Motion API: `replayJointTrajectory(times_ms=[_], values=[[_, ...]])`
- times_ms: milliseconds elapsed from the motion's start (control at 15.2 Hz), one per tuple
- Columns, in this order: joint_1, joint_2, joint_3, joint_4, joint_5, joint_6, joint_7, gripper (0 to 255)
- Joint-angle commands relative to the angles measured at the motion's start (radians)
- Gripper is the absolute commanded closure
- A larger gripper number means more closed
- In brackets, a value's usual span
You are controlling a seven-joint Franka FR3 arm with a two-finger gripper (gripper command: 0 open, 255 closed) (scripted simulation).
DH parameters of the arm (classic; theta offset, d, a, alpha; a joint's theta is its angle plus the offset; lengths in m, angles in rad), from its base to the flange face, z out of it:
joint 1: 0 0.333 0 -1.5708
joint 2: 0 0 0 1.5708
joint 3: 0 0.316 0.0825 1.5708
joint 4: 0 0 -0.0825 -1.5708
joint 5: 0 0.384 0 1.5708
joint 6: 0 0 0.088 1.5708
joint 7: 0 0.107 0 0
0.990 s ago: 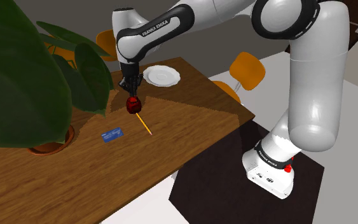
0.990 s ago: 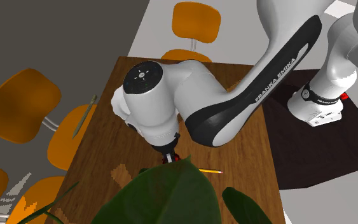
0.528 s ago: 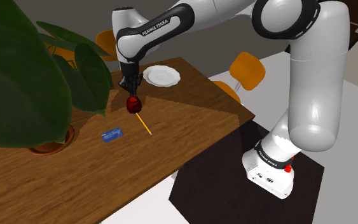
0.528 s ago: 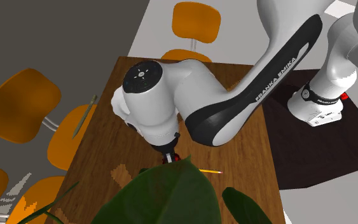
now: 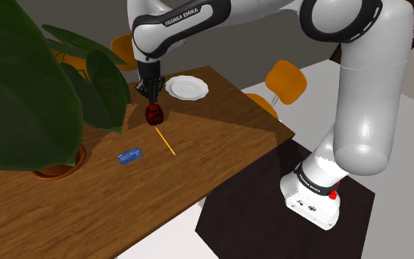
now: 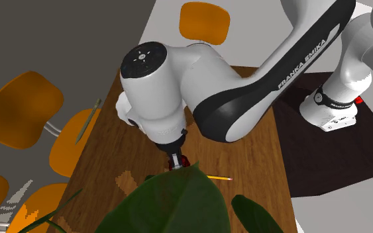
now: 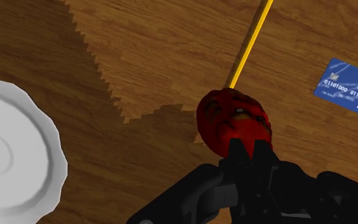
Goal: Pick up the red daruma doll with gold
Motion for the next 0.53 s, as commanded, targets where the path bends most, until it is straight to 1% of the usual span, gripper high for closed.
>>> replayJointTrajectory(times_ms=[0, 330, 462], values=[[-0.001, -0.014, 0.002, 0.009, 0.003, -0.024, 0.000, 255], [-0.003, -0.041, 0.005, 0.037, 0.009, -0.078, -0.001, 255], [-0.003, -0.042, 0.005, 0.038, 0.009, -0.080, -0.001, 255]])
